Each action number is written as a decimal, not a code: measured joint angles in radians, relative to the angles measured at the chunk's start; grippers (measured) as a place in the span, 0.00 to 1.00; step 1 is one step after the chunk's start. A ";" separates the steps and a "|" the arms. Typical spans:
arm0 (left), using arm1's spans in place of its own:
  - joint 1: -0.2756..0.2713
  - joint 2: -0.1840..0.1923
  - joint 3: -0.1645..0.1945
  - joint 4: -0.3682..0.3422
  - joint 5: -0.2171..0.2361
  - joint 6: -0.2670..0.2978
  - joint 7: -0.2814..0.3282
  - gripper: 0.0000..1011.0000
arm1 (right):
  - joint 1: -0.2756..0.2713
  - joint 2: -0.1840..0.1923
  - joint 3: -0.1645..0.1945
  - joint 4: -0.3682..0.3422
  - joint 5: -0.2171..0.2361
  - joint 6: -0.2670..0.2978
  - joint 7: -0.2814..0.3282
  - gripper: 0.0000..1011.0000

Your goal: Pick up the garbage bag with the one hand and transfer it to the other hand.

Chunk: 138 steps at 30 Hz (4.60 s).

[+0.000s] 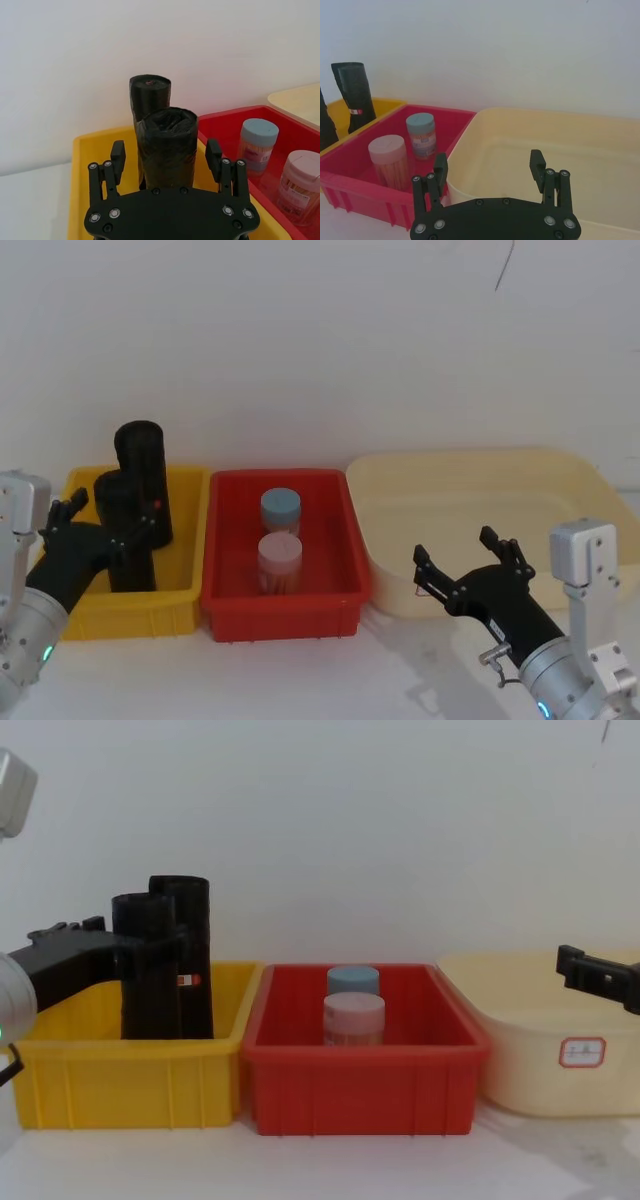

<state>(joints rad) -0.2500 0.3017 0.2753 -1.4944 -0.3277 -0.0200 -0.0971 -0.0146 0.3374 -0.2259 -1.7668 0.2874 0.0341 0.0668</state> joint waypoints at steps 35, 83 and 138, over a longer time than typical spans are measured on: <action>-0.068 -0.019 -0.001 0.012 -0.016 -0.038 -0.141 0.42 | 0.000 0.000 0.000 0.000 0.000 0.000 0.000 0.99; -0.332 -0.201 0.134 0.268 -0.298 -0.135 -0.575 0.41 | -0.002 0.002 0.000 -0.005 0.001 -0.005 0.021 0.99; -0.419 -0.252 0.180 0.442 -0.355 -0.158 -0.644 0.41 | 0.077 0.056 -0.023 0.036 -0.098 -0.104 0.196 0.99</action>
<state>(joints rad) -0.6687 0.0498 0.4550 -1.0519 -0.6830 -0.1781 -0.7414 0.0622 0.3934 -0.2493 -1.7308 0.1892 -0.0695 0.2628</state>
